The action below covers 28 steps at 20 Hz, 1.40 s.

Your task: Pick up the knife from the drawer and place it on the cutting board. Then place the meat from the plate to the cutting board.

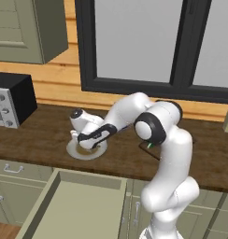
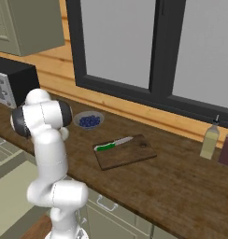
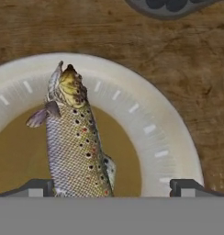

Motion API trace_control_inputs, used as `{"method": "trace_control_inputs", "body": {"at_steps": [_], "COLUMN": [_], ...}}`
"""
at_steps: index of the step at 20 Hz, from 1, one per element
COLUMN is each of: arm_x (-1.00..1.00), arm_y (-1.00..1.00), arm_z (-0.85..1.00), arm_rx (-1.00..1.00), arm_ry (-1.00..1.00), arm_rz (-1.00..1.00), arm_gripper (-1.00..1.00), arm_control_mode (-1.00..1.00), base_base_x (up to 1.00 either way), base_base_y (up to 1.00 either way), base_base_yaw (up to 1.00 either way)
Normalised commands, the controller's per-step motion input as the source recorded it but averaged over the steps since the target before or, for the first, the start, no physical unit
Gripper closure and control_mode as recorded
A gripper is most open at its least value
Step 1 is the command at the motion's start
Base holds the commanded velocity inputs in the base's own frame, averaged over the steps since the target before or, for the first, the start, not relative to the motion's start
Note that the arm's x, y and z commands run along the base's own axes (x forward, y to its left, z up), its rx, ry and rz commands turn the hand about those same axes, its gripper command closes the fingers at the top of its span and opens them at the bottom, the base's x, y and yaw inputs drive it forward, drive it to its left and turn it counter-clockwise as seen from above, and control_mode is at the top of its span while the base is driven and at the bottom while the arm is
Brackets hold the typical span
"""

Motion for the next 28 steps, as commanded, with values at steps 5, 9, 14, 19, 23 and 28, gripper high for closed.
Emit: {"method": "trace_control_inputs", "body": {"at_steps": [5, 9, 14, 19, 23, 28], "arm_x": [0.47, 0.44, 0.12, 0.00, -0.22, -0.42], "arm_y": [0.01, 0.01, 0.00, 0.11, 0.00, -0.12], "arm_z": [-0.23, -0.14, -0.26, -0.25, 0.00, 0.22], "arm_rx": [0.00, 0.00, 0.00, -0.01, 0.00, 0.00], "arm_ry": [0.00, 0.00, 0.00, 0.00, -0.14, -0.22], "arm_rz": [0.00, 0.00, 0.00, 0.00, 0.00, -0.02], "arm_gripper": [-1.00, -1.00, -1.00, 1.00, 1.00, 1.00], "arm_control_mode": [-1.00, -1.00, -1.00, -1.00, -1.00, -1.00], "base_base_x": [0.00, 0.00, 0.00, 0.00, 0.00, 0.00], "base_base_y": [0.00, 0.00, 0.00, 0.00, 0.00, 0.00], "base_base_yaw": [0.00, 0.00, 0.00, 0.00, 0.00, 0.00]}}
